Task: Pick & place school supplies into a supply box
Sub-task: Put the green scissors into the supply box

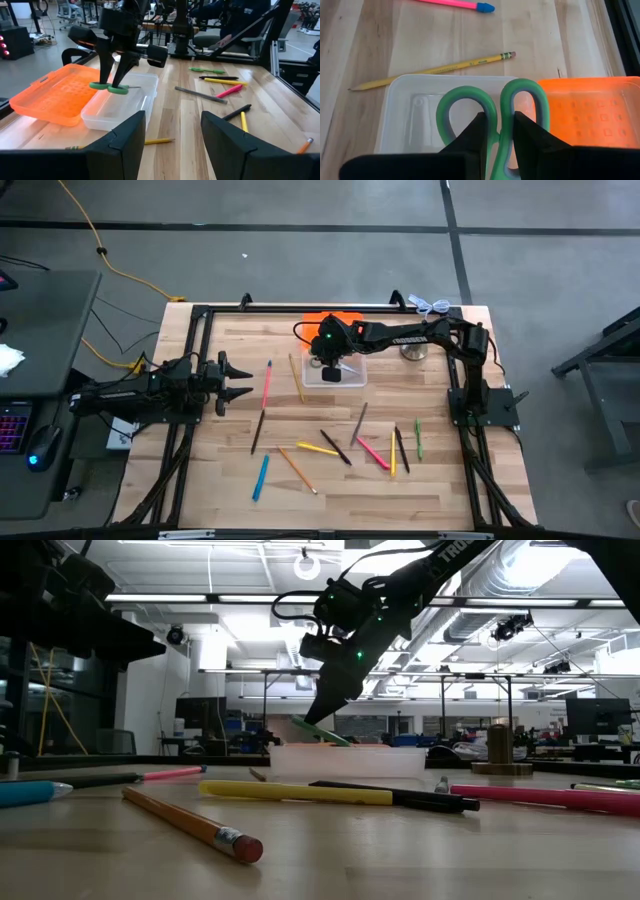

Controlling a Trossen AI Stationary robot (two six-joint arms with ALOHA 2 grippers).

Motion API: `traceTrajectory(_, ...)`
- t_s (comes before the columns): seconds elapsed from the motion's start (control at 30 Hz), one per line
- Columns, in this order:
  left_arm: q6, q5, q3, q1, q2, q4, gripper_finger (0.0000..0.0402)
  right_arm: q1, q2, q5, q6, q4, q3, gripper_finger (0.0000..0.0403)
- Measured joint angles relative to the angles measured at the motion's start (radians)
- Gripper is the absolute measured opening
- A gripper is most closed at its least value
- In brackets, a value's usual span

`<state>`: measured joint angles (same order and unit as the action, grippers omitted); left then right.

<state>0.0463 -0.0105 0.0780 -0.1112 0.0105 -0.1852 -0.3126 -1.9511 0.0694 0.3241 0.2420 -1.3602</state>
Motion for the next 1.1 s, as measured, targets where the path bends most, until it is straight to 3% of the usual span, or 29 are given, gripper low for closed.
traceTrajectory(0.7,0.000,0.003,0.000,0.000,0.000,0.000,0.0223,0.000,-0.001,0.051,0.025,0.008,0.000,0.0055)
traceTrajectory(1.1,0.000,0.003,0.000,0.000,0.000,0.000,0.0223,0.006,-0.074,0.052,0.023,0.003,0.000,0.0055)
